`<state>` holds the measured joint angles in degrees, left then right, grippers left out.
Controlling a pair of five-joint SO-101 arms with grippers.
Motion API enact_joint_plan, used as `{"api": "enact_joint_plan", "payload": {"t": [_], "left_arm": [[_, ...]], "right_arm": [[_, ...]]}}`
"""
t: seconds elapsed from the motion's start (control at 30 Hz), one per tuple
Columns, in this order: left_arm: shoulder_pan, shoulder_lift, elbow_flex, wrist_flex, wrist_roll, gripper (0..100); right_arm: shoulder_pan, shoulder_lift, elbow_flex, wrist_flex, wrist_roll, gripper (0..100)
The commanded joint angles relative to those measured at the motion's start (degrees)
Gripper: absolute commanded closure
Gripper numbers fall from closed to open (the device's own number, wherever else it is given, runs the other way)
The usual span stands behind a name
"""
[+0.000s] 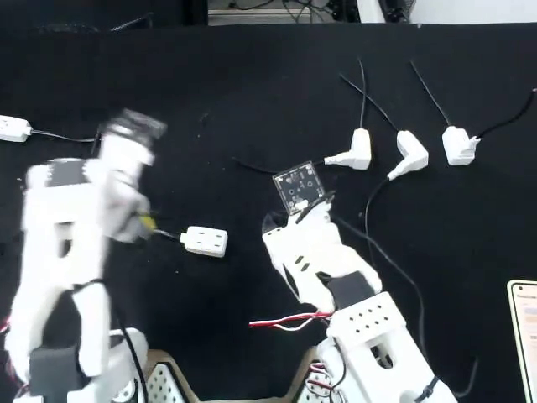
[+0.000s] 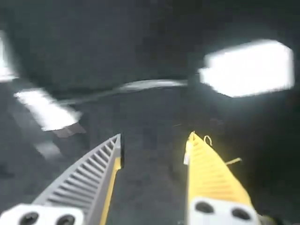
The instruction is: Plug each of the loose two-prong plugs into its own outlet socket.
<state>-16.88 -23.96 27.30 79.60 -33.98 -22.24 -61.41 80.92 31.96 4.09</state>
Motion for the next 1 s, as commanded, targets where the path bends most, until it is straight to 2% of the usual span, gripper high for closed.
{"api": "enact_joint_plan", "payload": {"t": [0.0,0.1,0.23,0.37,0.57,0.67,0.87,0.9,0.97], "left_arm": [[-12.0,-0.4,-4.6,-1.5,-6.5,78],[-16.7,-0.4,-0.6,-7.9,-9.5,78],[-19.9,-0.4,6.7,-21.0,-10.0,78],[-20.1,-0.4,12.4,-31.8,-9.8,78],[-20.4,1.9,17.5,-43.3,-9.8,78],[-20.2,7.9,17.5,-45.6,-9.1,78],[-20.7,19.7,10.5,-46.7,3.6,78],[-20.8,21.0,9.6,-45.9,4.5,81],[-20.6,22.2,7.5,-42.6,5.2,92]], "right_arm": [[-0.8,-1.5,-0.2,-1.4,0.6,98.7],[-0.8,-1.5,-0.2,-1.4,0.6,98.7],[-0.8,-1.5,-0.2,-1.4,0.6,98.7],[-0.8,-1.5,-0.2,-1.4,0.6,98.7],[-0.8,-1.5,-0.2,-1.4,0.6,98.7],[-0.8,-1.5,-0.2,-1.4,0.6,98.7],[-0.8,-1.4,-0.2,-1.4,0.6,98.7],[-0.8,-1.4,-0.2,-1.4,0.6,98.7],[-0.8,-1.4,-0.2,-1.4,0.6,98.7]]}}
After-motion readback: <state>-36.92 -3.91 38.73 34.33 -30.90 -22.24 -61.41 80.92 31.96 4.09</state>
